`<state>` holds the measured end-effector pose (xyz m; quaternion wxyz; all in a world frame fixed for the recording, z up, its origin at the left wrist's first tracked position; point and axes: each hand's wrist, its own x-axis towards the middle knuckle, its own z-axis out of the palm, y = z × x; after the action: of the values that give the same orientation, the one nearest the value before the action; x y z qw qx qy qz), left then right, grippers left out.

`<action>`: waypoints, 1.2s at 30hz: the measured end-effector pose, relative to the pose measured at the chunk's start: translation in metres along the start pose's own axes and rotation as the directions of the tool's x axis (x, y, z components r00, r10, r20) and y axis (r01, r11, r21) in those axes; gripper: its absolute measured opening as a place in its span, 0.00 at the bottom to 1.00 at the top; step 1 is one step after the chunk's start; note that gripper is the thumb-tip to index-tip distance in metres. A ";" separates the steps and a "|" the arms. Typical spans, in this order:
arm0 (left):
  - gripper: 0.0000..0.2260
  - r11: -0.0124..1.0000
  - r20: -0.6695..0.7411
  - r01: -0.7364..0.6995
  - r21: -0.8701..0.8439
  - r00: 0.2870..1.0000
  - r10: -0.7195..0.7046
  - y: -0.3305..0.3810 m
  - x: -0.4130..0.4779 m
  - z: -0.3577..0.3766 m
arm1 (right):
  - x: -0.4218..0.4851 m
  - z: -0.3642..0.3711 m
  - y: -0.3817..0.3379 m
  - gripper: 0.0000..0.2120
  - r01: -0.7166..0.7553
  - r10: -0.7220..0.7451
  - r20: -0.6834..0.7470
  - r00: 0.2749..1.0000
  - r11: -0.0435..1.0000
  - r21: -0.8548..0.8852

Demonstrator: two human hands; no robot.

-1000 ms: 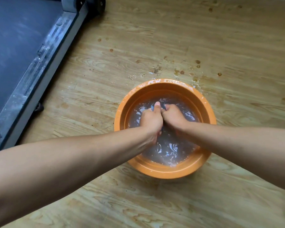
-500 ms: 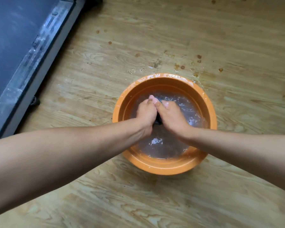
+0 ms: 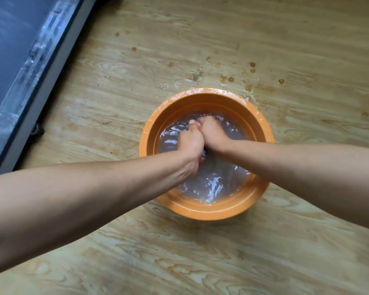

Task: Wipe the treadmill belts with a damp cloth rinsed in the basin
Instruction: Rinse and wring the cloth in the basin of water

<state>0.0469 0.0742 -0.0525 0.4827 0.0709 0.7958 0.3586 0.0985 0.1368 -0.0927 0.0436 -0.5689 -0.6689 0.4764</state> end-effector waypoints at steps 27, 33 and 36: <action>0.08 0.970 0.207 0.129 -0.207 0.975 -0.085 -0.005 -0.012 -0.029 | -0.002 -0.003 0.020 0.07 0.133 -0.124 0.057 0.991 0.972 -0.194; 0.16 0.995 0.175 0.095 0.010 0.980 -0.095 -0.040 -0.006 -0.048 | -0.011 -0.021 0.025 0.10 -0.027 0.028 -0.007 1.000 0.995 0.101; 0.17 0.976 0.086 -0.022 0.218 0.996 0.003 -0.035 0.000 -0.055 | -0.022 -0.043 0.018 0.07 0.130 -0.117 -0.120 0.986 0.985 0.110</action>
<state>0.0095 0.0213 -0.0597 0.5033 0.1438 0.8087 0.2683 0.1446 0.1421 -0.0711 0.1443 -0.5489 -0.6701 0.4783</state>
